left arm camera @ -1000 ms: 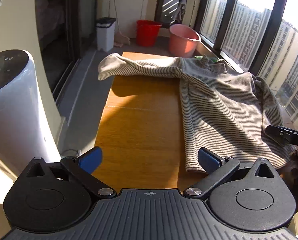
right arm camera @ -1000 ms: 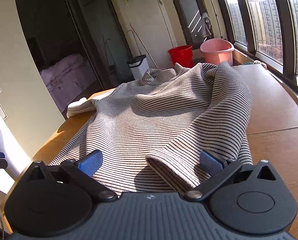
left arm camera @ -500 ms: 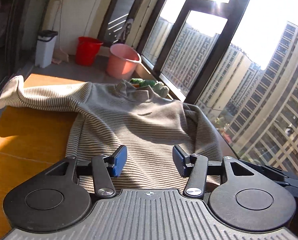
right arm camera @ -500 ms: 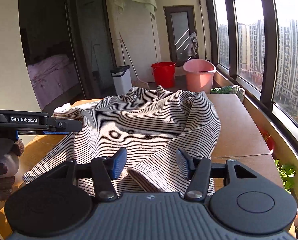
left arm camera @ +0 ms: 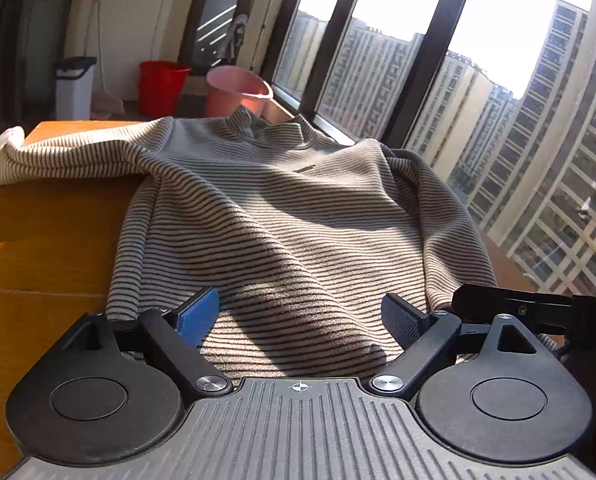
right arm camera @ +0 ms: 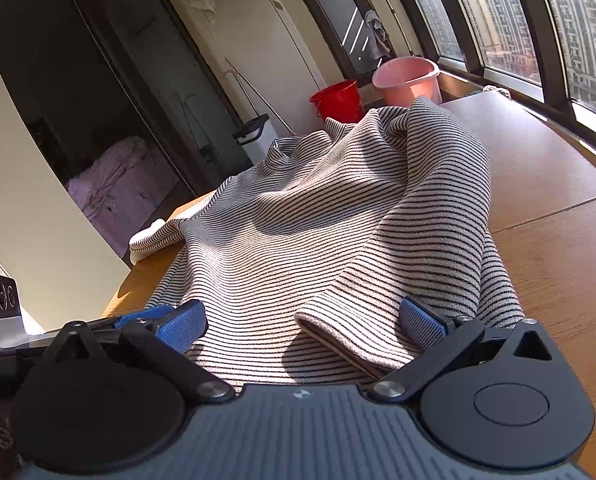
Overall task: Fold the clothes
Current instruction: 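Grasp the sleeve cuff with the left tool and lift it across the shirt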
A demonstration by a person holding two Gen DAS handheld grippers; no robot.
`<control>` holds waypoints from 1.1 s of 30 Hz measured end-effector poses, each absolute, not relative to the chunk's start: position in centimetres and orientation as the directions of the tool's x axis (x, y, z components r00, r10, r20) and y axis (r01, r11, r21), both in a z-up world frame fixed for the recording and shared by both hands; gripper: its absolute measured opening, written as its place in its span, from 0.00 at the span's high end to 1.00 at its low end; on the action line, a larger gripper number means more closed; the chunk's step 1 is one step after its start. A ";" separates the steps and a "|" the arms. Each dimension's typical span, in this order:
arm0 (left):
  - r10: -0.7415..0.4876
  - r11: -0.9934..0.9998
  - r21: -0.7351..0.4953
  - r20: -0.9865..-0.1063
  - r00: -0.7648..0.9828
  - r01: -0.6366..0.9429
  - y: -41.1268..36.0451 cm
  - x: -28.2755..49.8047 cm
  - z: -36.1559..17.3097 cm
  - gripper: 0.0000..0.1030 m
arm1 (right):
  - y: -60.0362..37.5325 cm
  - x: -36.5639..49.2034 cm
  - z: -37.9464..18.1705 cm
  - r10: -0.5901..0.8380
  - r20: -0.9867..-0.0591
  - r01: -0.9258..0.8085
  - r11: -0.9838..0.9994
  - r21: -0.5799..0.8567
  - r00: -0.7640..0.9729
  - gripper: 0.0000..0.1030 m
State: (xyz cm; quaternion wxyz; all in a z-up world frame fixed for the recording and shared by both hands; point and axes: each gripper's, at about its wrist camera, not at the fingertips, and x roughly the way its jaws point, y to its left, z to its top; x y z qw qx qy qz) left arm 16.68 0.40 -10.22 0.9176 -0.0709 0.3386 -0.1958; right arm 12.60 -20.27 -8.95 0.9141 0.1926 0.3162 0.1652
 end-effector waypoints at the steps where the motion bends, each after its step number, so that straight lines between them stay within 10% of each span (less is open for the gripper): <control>1: -0.407 0.913 -0.248 -0.601 0.688 0.323 0.5 16.0 -10.1 0.09 | -20.5 12.2 -9.0 0.432 -0.508 -0.189 0.868 0.460 0.746 0.00; 5: -0.382 0.922 -0.294 -0.601 0.702 0.250 3.6 17.0 -7.5 0.14 | -20.9 11.6 -9.1 0.448 -0.479 -0.209 0.856 0.472 0.755 0.00; 12: 0.275 0.904 -0.116 -0.581 0.766 -0.412 13.1 28.7 -3.2 0.17 | -20.7 11.7 -9.0 0.440 -0.466 -0.202 0.856 0.476 0.768 0.00; 17: 0.228 0.842 -0.174 -0.743 0.629 -0.511 16.9 34.2 -6.4 0.31 | -22.0 11.5 -9.6 0.477 -0.417 -0.205 0.811 0.547 0.774 0.00; 25: 0.353 0.897 0.062 -0.697 0.624 -0.438 14.6 34.7 -8.4 0.40 | -22.4 11.3 -9.9 0.490 -0.397 -0.205 0.792 0.575 0.776 0.00; 33: 0.318 0.929 0.080 -0.673 0.668 -0.362 13.4 33.9 -7.8 0.88 | -22.7 11.4 -10.0 0.495 -0.392 -0.207 0.786 0.583 0.775 0.00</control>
